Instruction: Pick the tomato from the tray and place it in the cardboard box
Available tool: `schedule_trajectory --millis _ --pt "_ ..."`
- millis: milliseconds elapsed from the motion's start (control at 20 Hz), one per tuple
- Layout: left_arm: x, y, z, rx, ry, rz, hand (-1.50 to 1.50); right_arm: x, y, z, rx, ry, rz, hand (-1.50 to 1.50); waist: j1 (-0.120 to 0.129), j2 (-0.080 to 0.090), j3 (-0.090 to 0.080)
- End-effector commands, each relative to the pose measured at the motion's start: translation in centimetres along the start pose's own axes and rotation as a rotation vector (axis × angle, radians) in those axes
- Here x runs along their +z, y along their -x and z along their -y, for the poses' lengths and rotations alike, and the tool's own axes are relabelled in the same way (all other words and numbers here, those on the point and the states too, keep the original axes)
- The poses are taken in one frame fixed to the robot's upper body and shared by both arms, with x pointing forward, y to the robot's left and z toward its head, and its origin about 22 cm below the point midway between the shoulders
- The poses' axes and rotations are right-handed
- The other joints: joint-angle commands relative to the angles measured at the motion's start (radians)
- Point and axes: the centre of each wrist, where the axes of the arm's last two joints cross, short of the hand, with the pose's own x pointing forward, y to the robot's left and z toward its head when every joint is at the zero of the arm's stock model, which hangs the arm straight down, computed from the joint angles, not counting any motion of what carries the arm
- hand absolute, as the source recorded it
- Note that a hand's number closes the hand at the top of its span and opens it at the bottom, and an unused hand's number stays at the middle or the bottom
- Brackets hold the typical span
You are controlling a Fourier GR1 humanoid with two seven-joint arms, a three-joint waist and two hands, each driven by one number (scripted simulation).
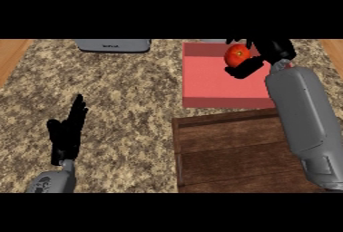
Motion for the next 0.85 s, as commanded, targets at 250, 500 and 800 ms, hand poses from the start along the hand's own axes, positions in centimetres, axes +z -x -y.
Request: schedule_trajectory --millis 250,500,800 --pt "-0.2 -0.1 0.0 -0.010 0.004 -0.010 0.00 -1.4 3.0 -2.8 -0.335 -0.004 0.060 -1.50 0.005 0.004 0.001" --pt "-0.4 0.0 -0.2 -0.005 -0.004 0.001 0.00 -1.0 4.8 -1.4 -0.599 0.043 0.159 -1.50 -0.010 0.000 0.001" --pt "-0.1 -0.8 1.5 0.009 -0.003 -0.008 0.00 0.2 8.9 2.3 -0.801 0.111 0.095 -1.50 -0.009 0.000 0.001"
